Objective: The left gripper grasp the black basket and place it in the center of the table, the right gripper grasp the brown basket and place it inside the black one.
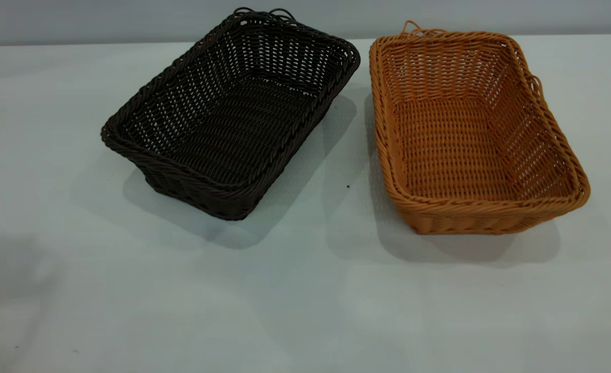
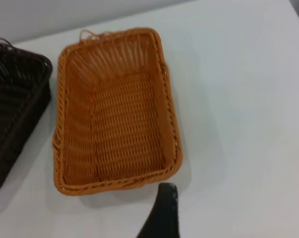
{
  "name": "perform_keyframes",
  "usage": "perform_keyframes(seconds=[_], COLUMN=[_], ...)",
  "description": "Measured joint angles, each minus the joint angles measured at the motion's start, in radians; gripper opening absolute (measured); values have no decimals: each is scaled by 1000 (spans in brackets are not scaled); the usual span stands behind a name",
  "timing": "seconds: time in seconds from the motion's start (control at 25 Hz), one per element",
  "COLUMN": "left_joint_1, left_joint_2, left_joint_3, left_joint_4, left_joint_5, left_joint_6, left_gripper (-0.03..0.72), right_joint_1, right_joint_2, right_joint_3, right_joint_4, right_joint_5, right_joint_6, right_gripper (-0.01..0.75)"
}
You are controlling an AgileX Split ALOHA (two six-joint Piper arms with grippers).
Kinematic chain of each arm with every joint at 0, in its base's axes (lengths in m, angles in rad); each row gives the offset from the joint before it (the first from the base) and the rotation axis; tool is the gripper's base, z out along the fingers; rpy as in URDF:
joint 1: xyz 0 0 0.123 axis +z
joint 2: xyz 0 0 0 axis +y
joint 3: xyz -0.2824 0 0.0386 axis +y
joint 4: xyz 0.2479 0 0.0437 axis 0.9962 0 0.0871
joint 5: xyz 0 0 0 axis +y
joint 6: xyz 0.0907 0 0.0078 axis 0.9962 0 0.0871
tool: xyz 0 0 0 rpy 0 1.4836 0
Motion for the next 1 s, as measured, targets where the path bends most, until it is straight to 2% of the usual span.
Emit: perform_keyframes(seconds=[0.16, 0.4, 0.8, 1.0], left_joint_1=[-23, -103, -189, -201], left_joint_2=[196, 491, 896, 1017], left_joint_3=[-73, -192, -448, -548], left_joint_4=[11, 13, 13, 0], left_joint_5=[-88, -170, -181, -180], left_joint_6=[2, 3, 14, 15], left_gripper=[475, 475, 475, 475], right_joint_1=[0, 0, 0, 0], right_joint_2=[116, 237, 358, 412], right_joint_3=[0, 0, 0, 0], right_joint_4=[32, 87, 104, 124], right_joint_5=[-26, -92, -140, -149], right_joint_6=[0, -2, -3, -3], right_gripper=[626, 602, 594, 594])
